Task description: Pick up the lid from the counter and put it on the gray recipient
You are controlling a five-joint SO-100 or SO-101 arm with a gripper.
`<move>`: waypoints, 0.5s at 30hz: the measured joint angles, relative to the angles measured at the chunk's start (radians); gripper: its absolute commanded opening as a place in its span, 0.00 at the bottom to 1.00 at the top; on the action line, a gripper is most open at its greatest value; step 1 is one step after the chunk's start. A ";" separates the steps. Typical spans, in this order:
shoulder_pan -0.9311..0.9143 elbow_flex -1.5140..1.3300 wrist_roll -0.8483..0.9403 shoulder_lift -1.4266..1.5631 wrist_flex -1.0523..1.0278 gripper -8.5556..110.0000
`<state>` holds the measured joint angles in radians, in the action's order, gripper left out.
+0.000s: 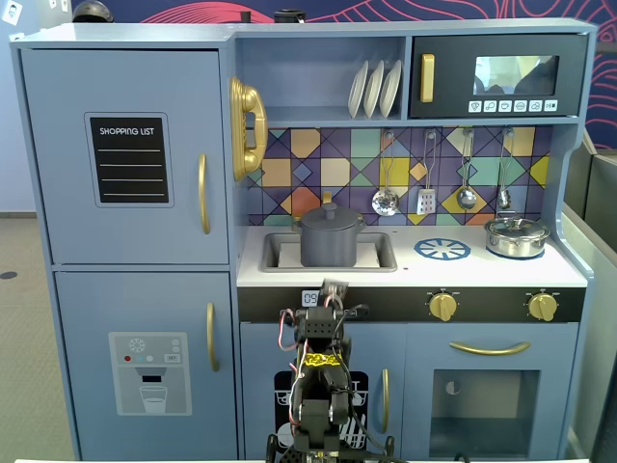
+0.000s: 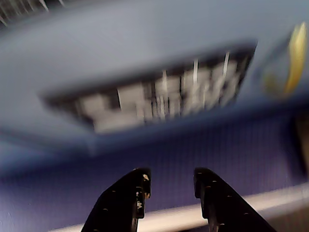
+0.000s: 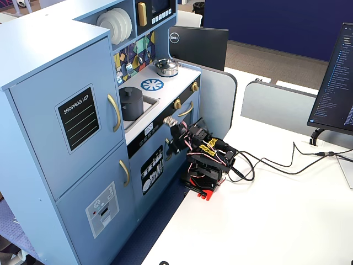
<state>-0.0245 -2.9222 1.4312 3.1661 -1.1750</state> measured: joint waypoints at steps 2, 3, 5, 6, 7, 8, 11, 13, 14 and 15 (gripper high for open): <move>0.000 -0.061 0.021 -0.002 0.002 0.07; 0.005 -0.075 0.021 -0.002 -0.020 0.07; 0.037 -0.084 0.009 -0.002 -0.054 0.07; 0.054 -0.086 0.011 0.000 -0.081 0.08; 0.054 -0.086 0.017 0.000 -0.114 0.08; 0.057 -0.083 0.038 0.002 -0.144 0.08; 0.048 -0.080 0.101 0.021 -0.181 0.09; 0.060 -0.080 0.100 0.023 -0.181 0.10; 0.064 -0.080 0.100 0.023 -0.181 0.10; 0.064 -0.080 0.100 0.023 -0.181 0.10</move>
<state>0.0399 -3.0020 1.5309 3.1891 -1.3560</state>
